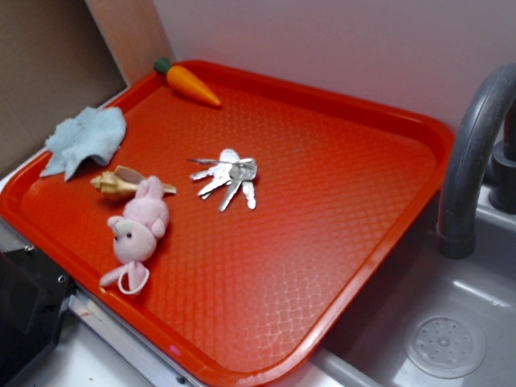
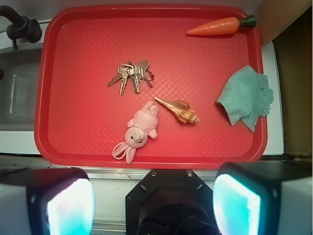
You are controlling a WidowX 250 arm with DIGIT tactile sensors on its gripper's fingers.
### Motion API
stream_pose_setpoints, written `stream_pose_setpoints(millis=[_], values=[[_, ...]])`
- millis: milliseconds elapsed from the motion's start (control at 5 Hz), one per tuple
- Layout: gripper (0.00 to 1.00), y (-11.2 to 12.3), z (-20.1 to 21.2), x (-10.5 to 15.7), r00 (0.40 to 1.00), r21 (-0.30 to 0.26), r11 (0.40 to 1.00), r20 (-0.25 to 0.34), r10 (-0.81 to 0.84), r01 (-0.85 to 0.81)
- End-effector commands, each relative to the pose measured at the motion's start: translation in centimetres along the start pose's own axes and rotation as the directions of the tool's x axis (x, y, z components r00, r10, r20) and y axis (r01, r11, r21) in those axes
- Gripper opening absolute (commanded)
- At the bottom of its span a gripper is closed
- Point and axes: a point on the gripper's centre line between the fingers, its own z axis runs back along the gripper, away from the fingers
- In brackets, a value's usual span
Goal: Grab the blue cloth.
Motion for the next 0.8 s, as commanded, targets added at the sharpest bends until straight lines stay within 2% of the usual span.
stream_pose_setpoints(millis=[0,200,400,600], values=[[1.00,0.0,0.0,0.0,1.000,0.000,1.000,0.000,0.000,0.000],[1.00,4.0,-4.4,4.5,0.968,0.061,0.968,0.083,0.237,-0.242],[1.00,8.6,-7.1,7.2,0.875,0.058,0.878,0.141,0.464,-0.475],[1.00,12.1,-10.2,7.5,0.730,0.089,0.733,0.229,0.644,-0.675]])
